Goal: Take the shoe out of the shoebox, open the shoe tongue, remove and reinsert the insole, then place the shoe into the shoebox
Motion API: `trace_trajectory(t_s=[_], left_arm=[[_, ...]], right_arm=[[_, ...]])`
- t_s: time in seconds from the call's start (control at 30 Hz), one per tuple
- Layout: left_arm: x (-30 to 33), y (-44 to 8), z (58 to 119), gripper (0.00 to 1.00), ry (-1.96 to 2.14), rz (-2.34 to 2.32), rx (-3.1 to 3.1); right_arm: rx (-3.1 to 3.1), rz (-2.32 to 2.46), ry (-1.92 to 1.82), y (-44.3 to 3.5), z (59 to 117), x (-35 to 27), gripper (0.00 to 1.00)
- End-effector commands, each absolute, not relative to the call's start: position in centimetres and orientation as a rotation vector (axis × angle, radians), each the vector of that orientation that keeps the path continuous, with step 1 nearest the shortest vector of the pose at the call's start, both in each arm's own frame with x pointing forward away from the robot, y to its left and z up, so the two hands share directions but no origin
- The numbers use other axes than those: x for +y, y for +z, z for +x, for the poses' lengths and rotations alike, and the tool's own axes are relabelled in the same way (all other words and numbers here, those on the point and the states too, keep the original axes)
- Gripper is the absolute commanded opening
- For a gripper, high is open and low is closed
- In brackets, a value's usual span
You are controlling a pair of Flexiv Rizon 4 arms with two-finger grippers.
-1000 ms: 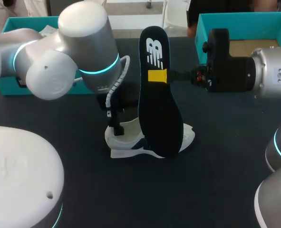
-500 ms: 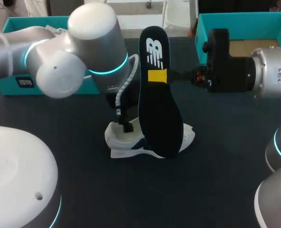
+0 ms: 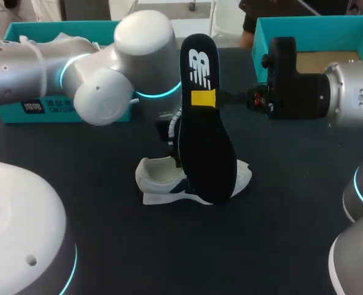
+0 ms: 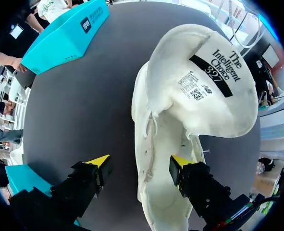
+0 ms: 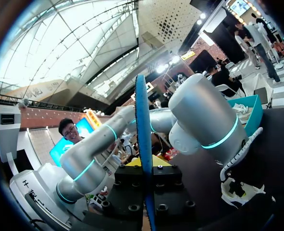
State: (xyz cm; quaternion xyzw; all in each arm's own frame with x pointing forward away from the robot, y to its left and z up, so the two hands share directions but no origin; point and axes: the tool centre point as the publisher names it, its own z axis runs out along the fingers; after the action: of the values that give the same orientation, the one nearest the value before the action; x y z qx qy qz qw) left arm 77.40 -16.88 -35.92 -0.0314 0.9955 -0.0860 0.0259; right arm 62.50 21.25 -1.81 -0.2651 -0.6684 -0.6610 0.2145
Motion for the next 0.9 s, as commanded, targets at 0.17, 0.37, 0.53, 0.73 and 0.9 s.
trace_trajectory(t_s=[0.17,0.37,0.53,0.73,0.9], left_arm=[[-18.2,-37.7,77.5,0.55,-0.237,-0.117,3.087],[-17.8,-38.7,77.4,0.41,-0.215,-0.129,3.108],[-17.5,-39.2,77.4,0.15,-0.207,-0.134,3.122],[-17.0,-39.2,77.2,0.0,-0.227,-0.083,3.174],[-16.7,-37.6,77.4,0.0,-0.259,0.351,3.321]], right_arm=[[-1.856,-0.738,-1.83,-1.8,62.7,21.8,0.0],[-1.856,-0.738,-1.83,-1.8,62.7,21.8,0.0],[-1.856,-0.738,-1.83,-1.8,62.7,21.8,0.0],[-1.856,-0.738,-1.83,-1.8,62.7,21.8,0.0],[-1.856,-0.738,-1.83,-1.8,62.7,21.8,0.0]])
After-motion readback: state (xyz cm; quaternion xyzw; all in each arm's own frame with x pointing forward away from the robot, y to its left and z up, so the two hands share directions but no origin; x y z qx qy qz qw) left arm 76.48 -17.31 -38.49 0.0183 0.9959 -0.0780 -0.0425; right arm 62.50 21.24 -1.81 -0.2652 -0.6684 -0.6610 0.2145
